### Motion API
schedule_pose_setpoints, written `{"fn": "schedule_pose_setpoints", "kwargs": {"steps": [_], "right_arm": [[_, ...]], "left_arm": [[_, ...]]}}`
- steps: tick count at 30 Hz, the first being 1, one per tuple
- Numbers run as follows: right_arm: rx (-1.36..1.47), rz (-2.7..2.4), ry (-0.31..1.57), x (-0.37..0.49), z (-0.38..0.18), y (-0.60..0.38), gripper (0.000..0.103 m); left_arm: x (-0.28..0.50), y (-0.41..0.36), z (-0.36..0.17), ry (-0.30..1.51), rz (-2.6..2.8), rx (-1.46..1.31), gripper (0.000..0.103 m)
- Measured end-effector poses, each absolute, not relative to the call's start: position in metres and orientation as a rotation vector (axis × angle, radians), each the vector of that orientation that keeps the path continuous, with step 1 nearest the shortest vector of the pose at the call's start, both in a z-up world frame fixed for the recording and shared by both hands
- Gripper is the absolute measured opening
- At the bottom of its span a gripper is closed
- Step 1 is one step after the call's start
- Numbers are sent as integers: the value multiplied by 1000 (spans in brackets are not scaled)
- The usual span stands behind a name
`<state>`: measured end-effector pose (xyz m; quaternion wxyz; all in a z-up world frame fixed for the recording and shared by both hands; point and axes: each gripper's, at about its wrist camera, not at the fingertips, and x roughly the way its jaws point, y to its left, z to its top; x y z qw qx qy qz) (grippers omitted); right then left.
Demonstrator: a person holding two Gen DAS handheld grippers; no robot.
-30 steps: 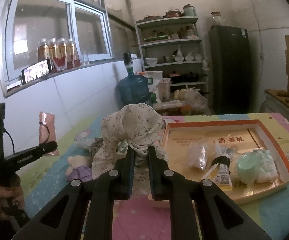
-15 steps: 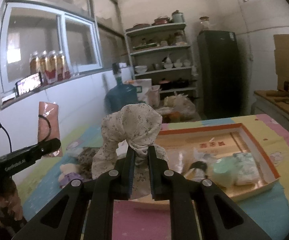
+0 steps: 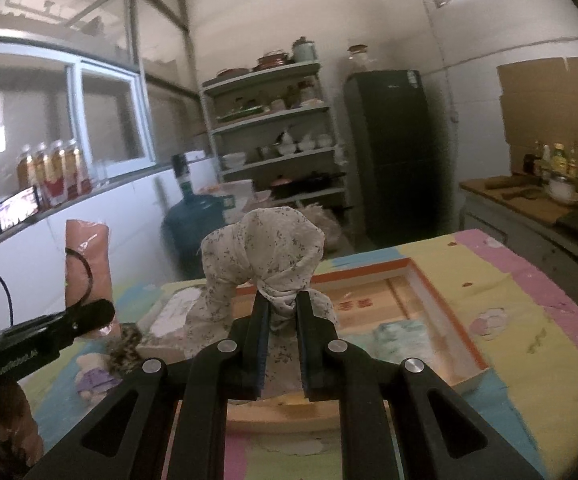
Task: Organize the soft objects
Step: 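Carry the pink towel and floral cloth over the cardboard box lid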
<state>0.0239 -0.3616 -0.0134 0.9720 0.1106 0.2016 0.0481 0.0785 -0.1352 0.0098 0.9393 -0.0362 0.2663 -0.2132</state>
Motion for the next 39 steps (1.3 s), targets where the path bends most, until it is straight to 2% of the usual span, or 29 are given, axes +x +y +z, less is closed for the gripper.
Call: {"fn": "schedule_pose_setpoints", "kwargs": {"steps": [18, 28, 39], "right_arm": [[259, -18, 446, 37, -33, -434, 14], [250, 54, 519, 90, -32, -452, 14], [284, 98, 689, 167, -54, -470, 14]], "left_arm": [[104, -213, -21, 618, -521, -32, 12], [144, -241, -32, 673, -513, -18, 12], [215, -262, -56, 863, -541, -79, 12]]}}
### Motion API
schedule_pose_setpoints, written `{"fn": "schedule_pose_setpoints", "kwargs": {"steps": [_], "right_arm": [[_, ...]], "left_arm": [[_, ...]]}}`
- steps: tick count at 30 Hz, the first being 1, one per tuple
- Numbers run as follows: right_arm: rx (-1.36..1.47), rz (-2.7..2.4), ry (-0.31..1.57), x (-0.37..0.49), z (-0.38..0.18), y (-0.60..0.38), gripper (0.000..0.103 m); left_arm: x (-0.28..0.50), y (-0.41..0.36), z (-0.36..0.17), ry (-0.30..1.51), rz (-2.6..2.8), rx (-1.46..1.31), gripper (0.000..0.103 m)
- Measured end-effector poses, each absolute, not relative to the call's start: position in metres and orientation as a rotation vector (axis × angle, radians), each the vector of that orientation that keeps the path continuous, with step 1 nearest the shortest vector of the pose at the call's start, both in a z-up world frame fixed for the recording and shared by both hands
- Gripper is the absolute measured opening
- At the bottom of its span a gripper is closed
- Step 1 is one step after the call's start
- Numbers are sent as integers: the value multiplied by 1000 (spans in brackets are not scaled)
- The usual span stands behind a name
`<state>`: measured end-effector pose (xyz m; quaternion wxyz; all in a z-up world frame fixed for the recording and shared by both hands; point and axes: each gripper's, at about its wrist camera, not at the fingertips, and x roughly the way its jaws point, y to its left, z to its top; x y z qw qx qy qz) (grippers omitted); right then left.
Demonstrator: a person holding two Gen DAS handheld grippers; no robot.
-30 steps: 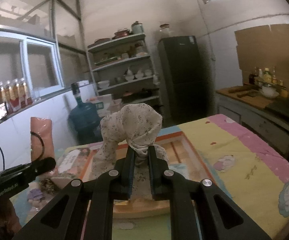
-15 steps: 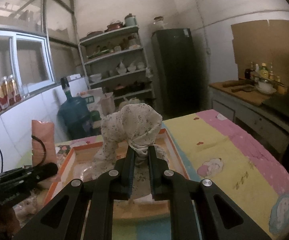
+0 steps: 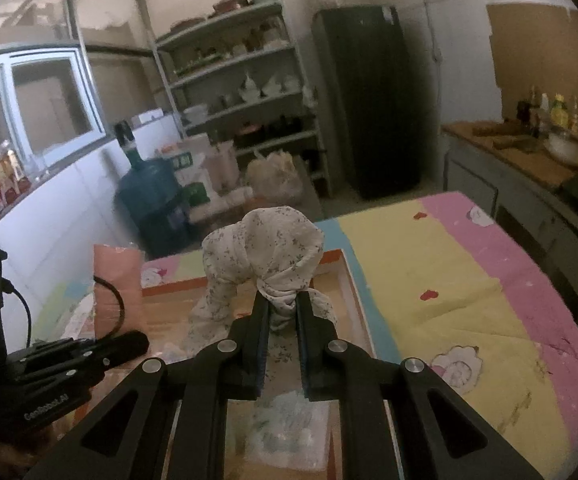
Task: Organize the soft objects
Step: 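Carry the pink towel and floral cloth over the cardboard box lid, then lower both items into the box and open both grippers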
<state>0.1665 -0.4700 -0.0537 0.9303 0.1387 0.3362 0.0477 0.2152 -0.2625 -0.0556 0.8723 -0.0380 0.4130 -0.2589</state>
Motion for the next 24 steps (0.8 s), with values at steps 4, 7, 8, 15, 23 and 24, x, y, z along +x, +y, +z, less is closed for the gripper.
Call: {"fn": "schedule_pose_setpoints", "kwargs": {"steps": [4, 7, 8, 15, 23, 24], "right_arm": [[295, 114, 748, 185, -66, -473, 14], [290, 121, 784, 194, -74, -471, 14], [293, 126, 794, 196, -77, -470, 14], [277, 144, 844, 208, -92, -465, 14], [266, 142, 881, 216, -103, -461, 15], [266, 141, 887, 217, -105, -460, 15]], "left_arm": [[231, -270, -65, 918, -538, -84, 13], [239, -273, -73, 946, -534, -84, 13], [241, -273, -75, 953, -532, -91, 13], [250, -272, -86, 982, -521, -98, 29], [248, -273, -87, 977, -512, -95, 50], [247, -273, -87, 973, -511, -93, 50]]}}
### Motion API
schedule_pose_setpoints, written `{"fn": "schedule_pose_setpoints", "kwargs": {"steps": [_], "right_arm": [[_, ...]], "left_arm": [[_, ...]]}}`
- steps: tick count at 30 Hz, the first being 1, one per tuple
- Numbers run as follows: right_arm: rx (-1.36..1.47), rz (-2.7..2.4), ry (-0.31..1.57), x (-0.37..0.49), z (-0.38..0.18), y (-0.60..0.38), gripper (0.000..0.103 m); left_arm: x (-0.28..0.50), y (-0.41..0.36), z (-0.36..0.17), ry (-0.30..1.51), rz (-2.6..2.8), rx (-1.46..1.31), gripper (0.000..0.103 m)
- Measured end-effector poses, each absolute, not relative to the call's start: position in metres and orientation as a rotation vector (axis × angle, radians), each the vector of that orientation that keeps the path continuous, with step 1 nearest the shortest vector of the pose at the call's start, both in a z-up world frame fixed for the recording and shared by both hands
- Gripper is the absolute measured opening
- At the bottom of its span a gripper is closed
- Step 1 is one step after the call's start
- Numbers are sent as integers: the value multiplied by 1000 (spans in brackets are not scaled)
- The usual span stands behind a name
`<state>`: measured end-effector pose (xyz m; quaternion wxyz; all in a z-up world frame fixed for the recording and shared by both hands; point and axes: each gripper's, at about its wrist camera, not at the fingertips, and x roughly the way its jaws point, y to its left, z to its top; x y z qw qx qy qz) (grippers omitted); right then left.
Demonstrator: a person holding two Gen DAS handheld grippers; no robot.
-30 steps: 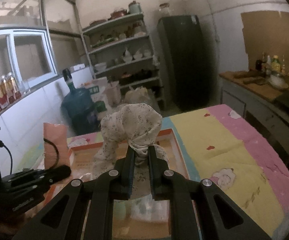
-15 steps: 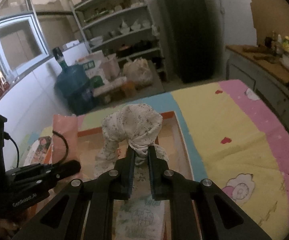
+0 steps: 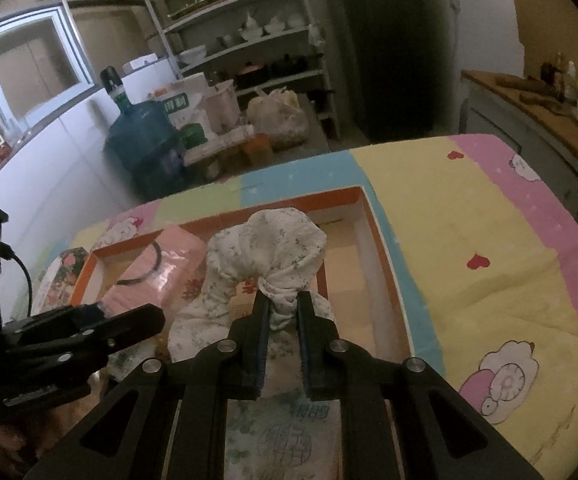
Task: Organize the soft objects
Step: 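Lower both items into the box and open both grippers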
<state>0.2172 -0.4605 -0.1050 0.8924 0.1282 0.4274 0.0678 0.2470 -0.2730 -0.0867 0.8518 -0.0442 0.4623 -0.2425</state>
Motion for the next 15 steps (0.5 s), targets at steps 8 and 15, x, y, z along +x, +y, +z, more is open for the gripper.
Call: {"fn": "schedule_pose_setpoints", "kwargs": {"steps": [8, 15], "right_arm": [[298, 134, 884, 215, -105, -465, 45], [313, 129, 869, 209, -102, -465, 46]], "left_arm": [[242, -264, -83, 963, -497, -119, 51], [230, -258, -71, 915, -503, -122, 61]]}}
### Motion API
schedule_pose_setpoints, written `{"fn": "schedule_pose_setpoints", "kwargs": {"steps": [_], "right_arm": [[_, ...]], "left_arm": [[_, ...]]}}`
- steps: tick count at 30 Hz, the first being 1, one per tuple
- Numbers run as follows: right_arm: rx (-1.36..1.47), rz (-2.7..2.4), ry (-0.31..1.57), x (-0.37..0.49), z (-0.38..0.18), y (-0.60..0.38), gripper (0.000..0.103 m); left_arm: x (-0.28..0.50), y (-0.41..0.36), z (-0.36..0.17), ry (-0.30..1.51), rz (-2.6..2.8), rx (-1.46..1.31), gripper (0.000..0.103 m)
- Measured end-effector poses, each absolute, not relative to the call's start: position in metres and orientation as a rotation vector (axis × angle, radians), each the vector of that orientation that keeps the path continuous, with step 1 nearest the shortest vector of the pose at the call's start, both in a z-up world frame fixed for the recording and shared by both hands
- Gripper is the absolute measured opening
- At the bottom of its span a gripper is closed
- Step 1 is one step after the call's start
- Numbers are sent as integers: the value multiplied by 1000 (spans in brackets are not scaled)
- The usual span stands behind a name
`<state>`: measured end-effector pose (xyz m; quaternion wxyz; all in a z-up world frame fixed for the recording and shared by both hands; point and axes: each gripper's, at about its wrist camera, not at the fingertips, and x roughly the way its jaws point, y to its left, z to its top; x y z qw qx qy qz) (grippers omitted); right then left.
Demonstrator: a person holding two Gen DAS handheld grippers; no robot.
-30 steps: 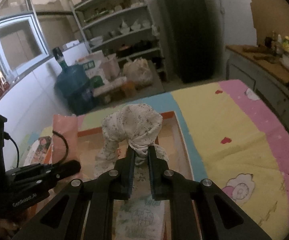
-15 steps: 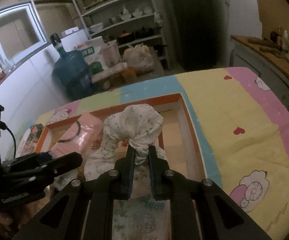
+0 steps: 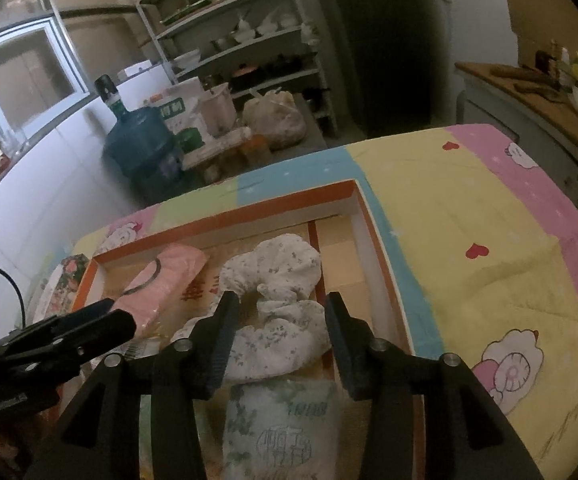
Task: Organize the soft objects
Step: 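Lower both items into the box and open both grippers, then withdraw both tools from the box toward the stuffed toys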
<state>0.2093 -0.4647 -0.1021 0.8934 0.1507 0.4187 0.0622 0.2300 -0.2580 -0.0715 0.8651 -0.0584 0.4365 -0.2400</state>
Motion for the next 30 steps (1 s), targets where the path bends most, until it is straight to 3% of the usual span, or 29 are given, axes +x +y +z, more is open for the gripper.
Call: {"fn": "schedule_pose_setpoints", "kwargs": {"steps": [2, 7, 30], "right_arm": [[307, 123, 861, 207, -100, -464, 47], [305, 116, 842, 200, -94, -462, 48], [232, 142, 690, 134, -43, -414, 53]], "left_arm": [[226, -257, -67, 893, -497, -117, 71], [217, -255, -59, 862, -502, -108, 76], [157, -213, -20, 706, -472, -95, 76]]}}
